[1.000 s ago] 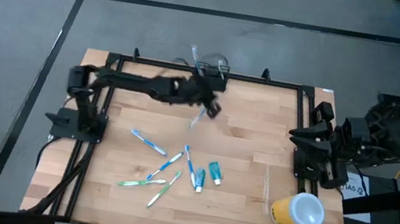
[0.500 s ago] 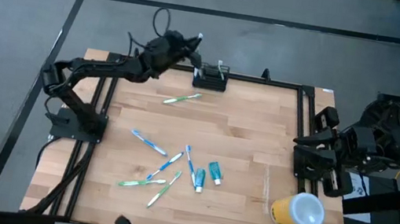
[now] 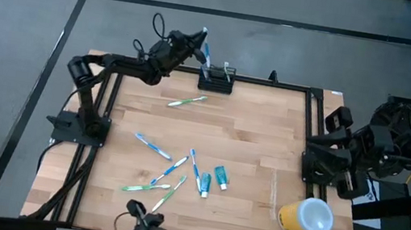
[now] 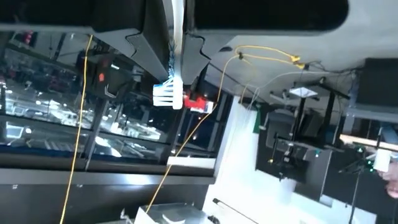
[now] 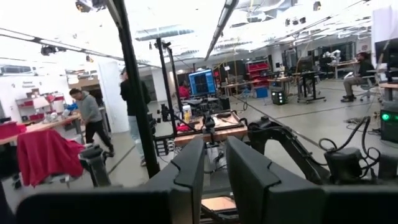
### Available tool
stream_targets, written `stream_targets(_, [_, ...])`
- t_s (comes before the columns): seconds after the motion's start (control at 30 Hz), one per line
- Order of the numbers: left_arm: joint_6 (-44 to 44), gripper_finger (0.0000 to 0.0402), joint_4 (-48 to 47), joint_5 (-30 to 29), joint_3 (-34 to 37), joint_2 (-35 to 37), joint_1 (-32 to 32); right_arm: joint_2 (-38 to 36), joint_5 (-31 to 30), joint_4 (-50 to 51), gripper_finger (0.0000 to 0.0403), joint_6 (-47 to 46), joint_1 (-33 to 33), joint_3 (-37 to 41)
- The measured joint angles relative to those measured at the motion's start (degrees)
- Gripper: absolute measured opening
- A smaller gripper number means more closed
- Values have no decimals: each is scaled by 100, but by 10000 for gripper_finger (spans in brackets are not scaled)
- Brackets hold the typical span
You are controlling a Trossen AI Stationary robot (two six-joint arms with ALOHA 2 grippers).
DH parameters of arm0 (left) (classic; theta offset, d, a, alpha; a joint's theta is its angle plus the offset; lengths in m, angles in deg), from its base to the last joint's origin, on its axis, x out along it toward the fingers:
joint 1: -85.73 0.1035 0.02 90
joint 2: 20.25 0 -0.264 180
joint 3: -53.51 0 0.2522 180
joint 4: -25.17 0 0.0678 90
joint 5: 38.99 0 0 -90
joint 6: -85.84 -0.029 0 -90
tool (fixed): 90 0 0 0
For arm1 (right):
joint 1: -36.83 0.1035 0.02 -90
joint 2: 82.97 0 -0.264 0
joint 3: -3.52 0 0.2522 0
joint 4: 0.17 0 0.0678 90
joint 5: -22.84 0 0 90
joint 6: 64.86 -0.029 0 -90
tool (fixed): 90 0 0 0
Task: Pick & Place toothbrushing station
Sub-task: Put the blue toothbrush into the wire organizer
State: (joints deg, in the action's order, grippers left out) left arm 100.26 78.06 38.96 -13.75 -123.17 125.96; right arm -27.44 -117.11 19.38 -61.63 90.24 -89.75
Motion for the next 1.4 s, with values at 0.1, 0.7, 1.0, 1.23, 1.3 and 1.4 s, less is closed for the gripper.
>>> stream_targets(0.1, [-223,13,10,-34,-71,-274,13,0,-50,-45,70,-1,-1,0])
stream_targets(0.7, [-973,13,71,146,-89,-399,64,-2,-213,-198,70,18,-1,0])
stream_targets(1.0, [-989,13,44,170,-89,-401,59,-6,-213,-239,70,25,-1,0])
stream_targets(1.23, [-866,14,-22,193,-89,-805,38,-39,-213,-240,70,47,-1,0])
stream_targets(1.3, [-830,29,147,291,-87,-929,14,-42,-213,-242,70,46,-1,0])
stream_targets(1.4, [-901,66,484,321,-87,-1015,-54,-42,-213,-248,70,43,-1,0])
